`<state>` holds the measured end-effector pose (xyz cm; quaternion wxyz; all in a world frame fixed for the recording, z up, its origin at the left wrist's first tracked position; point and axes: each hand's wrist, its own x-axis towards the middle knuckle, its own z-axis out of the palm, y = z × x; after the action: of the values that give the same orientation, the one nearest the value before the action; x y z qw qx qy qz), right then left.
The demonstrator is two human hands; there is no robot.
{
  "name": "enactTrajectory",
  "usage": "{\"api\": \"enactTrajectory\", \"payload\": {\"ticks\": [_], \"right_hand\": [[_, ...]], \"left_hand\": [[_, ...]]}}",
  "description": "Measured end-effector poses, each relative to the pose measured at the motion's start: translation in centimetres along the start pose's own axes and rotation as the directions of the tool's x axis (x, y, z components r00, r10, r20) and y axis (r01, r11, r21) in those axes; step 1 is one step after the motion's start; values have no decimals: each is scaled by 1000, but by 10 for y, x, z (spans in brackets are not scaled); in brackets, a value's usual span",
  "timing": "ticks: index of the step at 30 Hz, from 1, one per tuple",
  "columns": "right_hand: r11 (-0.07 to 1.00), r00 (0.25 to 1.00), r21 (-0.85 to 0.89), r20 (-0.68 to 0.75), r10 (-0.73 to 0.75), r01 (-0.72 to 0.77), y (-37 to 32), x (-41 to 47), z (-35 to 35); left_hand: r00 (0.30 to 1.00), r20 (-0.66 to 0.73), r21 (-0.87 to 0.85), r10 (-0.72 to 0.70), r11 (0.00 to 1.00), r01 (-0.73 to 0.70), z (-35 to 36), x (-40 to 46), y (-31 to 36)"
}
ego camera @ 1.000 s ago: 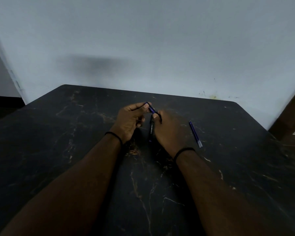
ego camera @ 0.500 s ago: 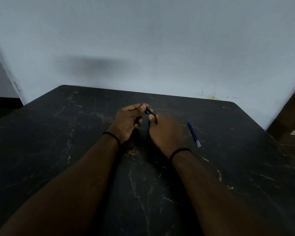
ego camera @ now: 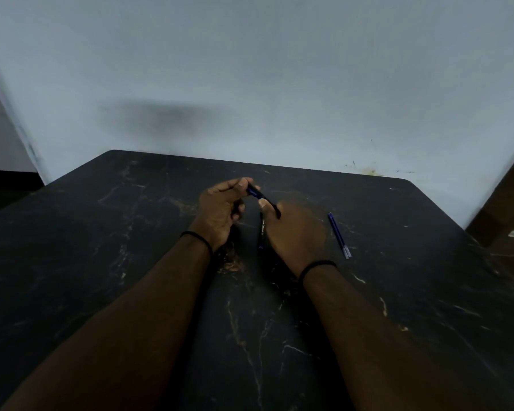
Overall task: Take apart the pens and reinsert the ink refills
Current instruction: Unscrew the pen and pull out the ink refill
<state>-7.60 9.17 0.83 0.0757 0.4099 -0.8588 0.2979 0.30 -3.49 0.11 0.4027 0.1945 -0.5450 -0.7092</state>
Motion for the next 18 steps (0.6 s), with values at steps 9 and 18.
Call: {"api": "enactTrajectory", "payload": {"ticks": [9,18], "right_hand": [[1000,1000,19,17,-20,20,2,-2,-12],[999,1000,47,-1,-9,9,5,-1,-8]], "left_hand": [[886,-336,723,320,690,25,-21,13,0],[944,-158,987,289,22,158,-17,12,-6]]}}
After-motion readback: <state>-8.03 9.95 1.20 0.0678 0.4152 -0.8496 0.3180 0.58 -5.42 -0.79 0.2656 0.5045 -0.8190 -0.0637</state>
